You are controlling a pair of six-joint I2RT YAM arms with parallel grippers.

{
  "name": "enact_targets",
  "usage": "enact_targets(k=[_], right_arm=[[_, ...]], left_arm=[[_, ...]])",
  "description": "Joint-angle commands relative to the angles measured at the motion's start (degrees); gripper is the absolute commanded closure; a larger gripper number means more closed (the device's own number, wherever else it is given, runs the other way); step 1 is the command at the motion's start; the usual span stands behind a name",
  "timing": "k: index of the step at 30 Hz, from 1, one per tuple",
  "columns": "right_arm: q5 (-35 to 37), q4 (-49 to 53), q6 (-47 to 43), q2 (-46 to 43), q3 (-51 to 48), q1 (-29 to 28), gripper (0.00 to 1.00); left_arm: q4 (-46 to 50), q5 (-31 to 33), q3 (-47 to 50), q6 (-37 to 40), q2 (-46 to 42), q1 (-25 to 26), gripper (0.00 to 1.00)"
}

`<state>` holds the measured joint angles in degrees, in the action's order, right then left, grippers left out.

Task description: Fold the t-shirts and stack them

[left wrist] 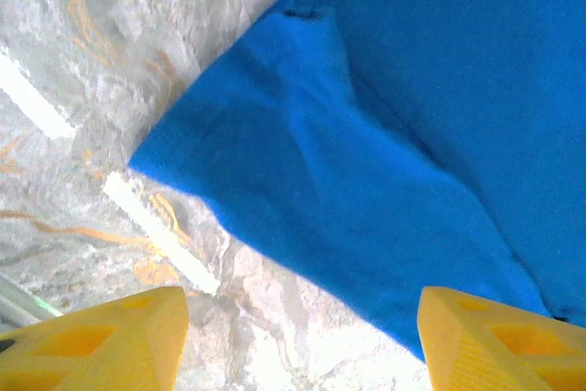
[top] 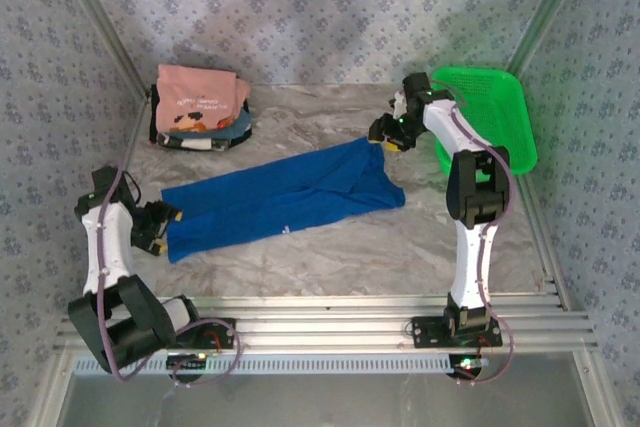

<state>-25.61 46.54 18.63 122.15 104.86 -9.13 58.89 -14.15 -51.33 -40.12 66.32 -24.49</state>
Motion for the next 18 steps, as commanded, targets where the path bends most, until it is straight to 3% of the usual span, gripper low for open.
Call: enact_targets(k=[1, 4, 9, 14, 18], right_arm=[[-5.4, -4.1, -0.3, -9.4, -6.0, 0.3, 0.38], [-6.9, -4.7, -0.4, -14.2, -12.2, 0.2, 0.35], [-11.7, -7.9, 4.2, -19.4, -24.4, -1.3, 0.36], [-16.6, -20.3, 14.2, -19.2, -32.9, -4.3, 0.42], [-14.4, -20.5, 14.9, -16.5, -31.1, -6.9, 0.45]], left_arm=[[2.5, 1.1, 2.7, -1.6, -1.3, 1.0, 0.36], [-2.8, -0.7, 3.8, -4.4, -1.0, 5.1, 0.38], [-11.6, -1.7, 2.8, -7.0, 5.6, 16.4, 0.41], [-18.5, -2.0, 3.7, -9.3, 11.4, 21.4, 0.53], [-21.7, -1.4, 3.9, -9.0, 16.3, 21.8, 0.56]])
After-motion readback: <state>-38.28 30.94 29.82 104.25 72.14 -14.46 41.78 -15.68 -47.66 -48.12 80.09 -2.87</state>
